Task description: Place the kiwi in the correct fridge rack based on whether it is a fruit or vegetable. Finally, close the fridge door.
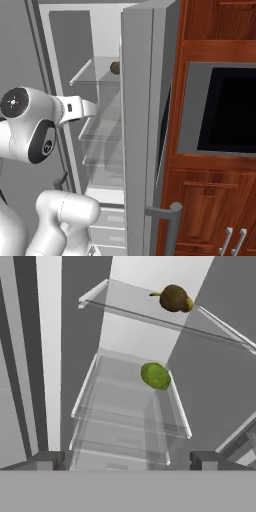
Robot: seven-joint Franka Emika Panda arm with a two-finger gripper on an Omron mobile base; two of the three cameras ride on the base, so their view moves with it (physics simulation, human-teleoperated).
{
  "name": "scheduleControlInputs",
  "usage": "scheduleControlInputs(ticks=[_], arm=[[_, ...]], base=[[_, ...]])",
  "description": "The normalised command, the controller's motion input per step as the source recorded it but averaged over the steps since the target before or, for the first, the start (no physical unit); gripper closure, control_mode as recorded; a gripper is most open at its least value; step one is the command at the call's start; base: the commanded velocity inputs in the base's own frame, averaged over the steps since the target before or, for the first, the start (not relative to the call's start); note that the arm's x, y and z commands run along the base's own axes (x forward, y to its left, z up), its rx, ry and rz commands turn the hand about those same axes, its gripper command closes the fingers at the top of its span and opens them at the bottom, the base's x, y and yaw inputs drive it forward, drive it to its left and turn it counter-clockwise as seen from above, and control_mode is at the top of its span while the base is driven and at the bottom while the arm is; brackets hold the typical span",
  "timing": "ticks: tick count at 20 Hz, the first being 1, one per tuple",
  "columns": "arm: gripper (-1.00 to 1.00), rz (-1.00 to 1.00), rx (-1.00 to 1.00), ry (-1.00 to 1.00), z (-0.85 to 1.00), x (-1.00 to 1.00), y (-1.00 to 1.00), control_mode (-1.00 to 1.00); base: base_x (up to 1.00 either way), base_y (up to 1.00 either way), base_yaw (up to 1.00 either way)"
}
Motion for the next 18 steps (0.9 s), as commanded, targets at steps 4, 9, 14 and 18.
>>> scheduleControlInputs(ticks=[4, 9, 14, 18], arm=[[-1.00, 0.00, 0.19, 0.18, -0.26, -0.65, 0.09, -1.00], [-1.00, -0.02, 0.01, 0.02, -0.10, -0.11, 0.12, -1.00], [-1.00, 0.00, 0.00, 0.00, 0.00, 0.00, 0.00, -1.00], [-1.00, 0.00, 0.00, 0.00, 0.00, 0.00, 0.00, -1.00]], base=[[0.00, 0.00, 0.00], [0.00, 0.00, 0.00], [0.00, 0.00, 0.00], [0.00, 0.00, 0.00]])
